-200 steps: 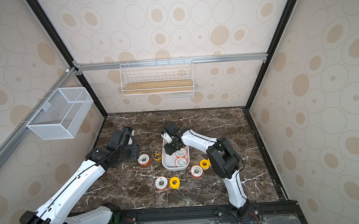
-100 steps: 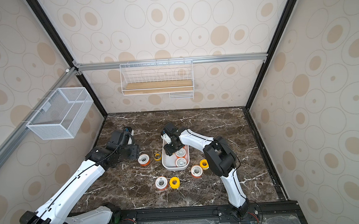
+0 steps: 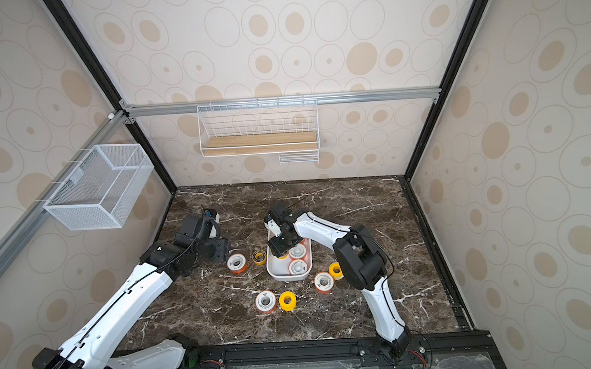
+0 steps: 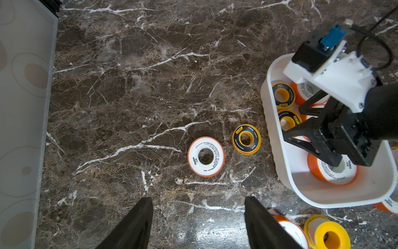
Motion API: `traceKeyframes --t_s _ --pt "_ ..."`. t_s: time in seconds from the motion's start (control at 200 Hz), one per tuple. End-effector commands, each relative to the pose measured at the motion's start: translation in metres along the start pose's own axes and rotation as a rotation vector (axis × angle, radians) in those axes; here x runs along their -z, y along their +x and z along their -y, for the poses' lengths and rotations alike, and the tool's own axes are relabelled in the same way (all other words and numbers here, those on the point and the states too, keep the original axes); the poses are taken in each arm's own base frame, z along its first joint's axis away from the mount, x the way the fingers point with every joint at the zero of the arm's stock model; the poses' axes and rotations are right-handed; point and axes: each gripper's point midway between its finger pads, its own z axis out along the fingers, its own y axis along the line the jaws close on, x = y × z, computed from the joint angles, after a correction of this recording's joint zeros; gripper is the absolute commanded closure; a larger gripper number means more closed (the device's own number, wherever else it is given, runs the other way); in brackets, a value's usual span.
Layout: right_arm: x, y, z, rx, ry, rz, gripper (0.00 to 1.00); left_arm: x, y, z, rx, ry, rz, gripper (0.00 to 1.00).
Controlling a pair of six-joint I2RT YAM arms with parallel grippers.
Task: Put the sealing tape into the storage box
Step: Place the sealing tape in the storage box, then pick up the sealing tape at the center of the board.
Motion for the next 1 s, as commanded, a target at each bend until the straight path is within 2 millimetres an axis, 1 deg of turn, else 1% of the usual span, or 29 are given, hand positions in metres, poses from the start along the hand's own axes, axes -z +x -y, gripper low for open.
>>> traceKeyframes --t_s 0.0,0.14,0.22,0.361,0.541,0.631,0.746,0.856,0.936,0.997 --pt "0.013 -0.006 -0.003 0.002 -0.005 0.043 0.29 0.002 0.002 -0.002 -0.002 0.000 -0.008 0.29" --pt "0.040 -0.015 -0.010 0.018 -0.026 0.152 0.29 0.001 0.002 -0.001 -0.002 0.005 -0.013 0.29" --pt "0.058 -0.017 -0.009 0.016 -0.025 0.213 0.29 0.000 0.004 0.001 -0.005 0.012 -0.019 0.29" --pt "0.083 -0.009 -0.001 0.002 -0.014 0.278 0.30 -0.003 0.005 0.005 -0.010 0.034 -0.035 0.29" --pt "0.108 0.009 0.022 -0.046 -0.004 0.340 0.30 -0.007 0.008 0.010 -0.014 0.058 -0.056 0.28" --pt "0.114 0.022 0.035 -0.064 0.002 0.361 0.31 -0.010 0.010 0.014 -0.018 0.073 -0.071 0.28" --pt "0.117 0.039 0.050 -0.081 0.029 0.382 0.31 -0.016 0.013 0.020 -0.025 0.101 -0.100 0.28" --pt "0.117 0.053 0.060 -0.079 0.057 0.401 0.31 -0.022 0.016 0.028 -0.001 0.131 -0.137 0.28" --pt "0.117 0.062 0.066 -0.073 0.076 0.412 0.31 -0.028 0.014 0.037 0.036 0.165 -0.146 0.28" --pt "0.117 0.067 0.071 -0.079 0.081 0.419 0.31 -0.036 0.012 0.041 0.064 0.172 -0.149 0.28"
